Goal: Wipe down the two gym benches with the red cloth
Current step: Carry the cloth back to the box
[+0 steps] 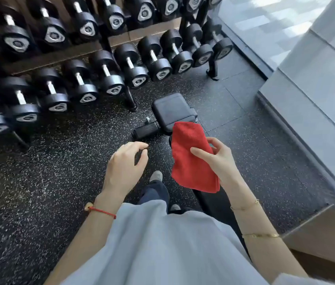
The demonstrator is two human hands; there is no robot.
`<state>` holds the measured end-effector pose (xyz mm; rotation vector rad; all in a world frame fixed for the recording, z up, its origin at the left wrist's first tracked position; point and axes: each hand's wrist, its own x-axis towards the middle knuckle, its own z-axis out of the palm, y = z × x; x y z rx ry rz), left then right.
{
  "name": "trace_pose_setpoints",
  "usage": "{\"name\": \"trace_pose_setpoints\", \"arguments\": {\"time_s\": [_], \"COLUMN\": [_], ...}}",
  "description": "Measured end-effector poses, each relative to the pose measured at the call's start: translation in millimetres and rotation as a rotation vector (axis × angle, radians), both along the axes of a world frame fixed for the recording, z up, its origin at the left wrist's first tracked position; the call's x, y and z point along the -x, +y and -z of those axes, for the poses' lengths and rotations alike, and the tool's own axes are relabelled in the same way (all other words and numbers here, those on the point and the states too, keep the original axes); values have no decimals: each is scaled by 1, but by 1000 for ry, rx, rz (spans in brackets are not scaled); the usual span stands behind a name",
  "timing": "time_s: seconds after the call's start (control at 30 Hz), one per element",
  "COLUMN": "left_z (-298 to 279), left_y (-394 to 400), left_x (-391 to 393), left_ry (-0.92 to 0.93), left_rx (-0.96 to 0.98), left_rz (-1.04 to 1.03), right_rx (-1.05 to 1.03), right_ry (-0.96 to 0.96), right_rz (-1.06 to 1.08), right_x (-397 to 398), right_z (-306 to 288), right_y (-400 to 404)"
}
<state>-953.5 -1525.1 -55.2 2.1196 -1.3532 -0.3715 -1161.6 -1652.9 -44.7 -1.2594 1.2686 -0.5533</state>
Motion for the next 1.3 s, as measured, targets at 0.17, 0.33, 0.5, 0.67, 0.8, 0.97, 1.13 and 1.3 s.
{"name": "trace_pose_setpoints", "arguments": {"time_s": [0.17, 0.33, 0.5, 0.67, 0.8, 0.97, 1.13, 1.3], "left_z": [-3, -5, -7, -9, -8, -11, -8, 1], "left_y": [73, 135, 193, 262, 323, 385, 417, 425], "left_x": [-6, -20, -56, -116, -167, -224, -274, -332], "left_ry": [2, 13, 6, -28, -63, -78, -42, 1], "left_rx": [-4, 24, 30, 4, -25, -71, -86, -75], "left_rz": [-279, -515, -676, -800, -867, -920, -1009, -1088], "right_rx": [5, -14, -3, 1, -9, -43, -84, -124], "right_ry": [-6, -32, -44, -55, -79, -83, -41, -18], "right_rz": [-239, -423, -573, -701, -797, -864, -945, -997], "right_x": [-35, -90, -161, -254, -328, -401, -462, -539], "right_z": [-5, -10, -7, -2, 1, 2, 3, 12], "right_y": [26, 58, 92, 146, 202, 259, 290, 304]}}
